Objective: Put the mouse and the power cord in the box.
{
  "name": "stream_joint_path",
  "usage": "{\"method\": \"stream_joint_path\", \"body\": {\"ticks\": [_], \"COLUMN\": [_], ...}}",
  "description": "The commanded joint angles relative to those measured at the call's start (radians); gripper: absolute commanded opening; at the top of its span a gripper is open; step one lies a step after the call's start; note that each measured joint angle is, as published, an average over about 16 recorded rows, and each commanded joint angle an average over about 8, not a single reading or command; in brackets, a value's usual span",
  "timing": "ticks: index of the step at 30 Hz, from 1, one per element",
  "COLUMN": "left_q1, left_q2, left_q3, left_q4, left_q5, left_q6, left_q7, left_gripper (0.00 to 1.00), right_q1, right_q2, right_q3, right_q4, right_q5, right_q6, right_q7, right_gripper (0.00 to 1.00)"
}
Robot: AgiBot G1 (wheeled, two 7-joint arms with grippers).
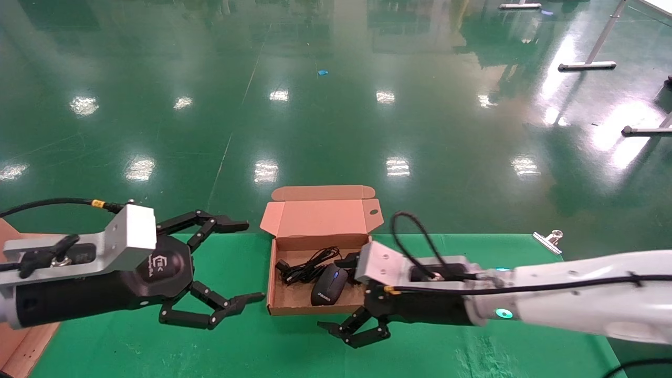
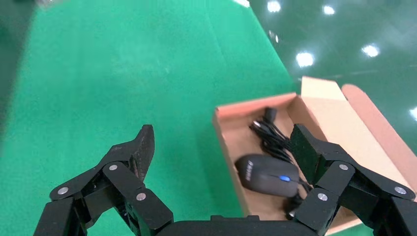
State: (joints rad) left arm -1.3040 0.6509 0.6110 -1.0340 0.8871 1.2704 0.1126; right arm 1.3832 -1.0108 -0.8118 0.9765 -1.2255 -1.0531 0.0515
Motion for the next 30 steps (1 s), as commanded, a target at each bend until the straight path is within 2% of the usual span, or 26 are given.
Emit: {"method": "stream_joint_path", "body": {"ticks": [1, 30], "left_q1": [0.014, 0.220], "left_q2": [-0.003, -0.038], "left_q3": [-0.021, -0.317], "left_q4": [-0.016, -0.240], "left_q5": [-0.010, -0.150], "left_q6": [0.014, 0.216], "left_q7": [-0.019, -0.288], "left_gripper": [1.00, 1.00], "right_q1": [-0.020, -0.298], "right_q2": [0.026, 0.386], "right_q3": [0.034, 0.515], "right_q4": [0.020, 0.297], "right_q5": [0.032, 0.478], "right_q6": [-0.028, -0.428], "right_q7": [0.009, 0.131], "right_gripper": [1.00, 1.00]}}
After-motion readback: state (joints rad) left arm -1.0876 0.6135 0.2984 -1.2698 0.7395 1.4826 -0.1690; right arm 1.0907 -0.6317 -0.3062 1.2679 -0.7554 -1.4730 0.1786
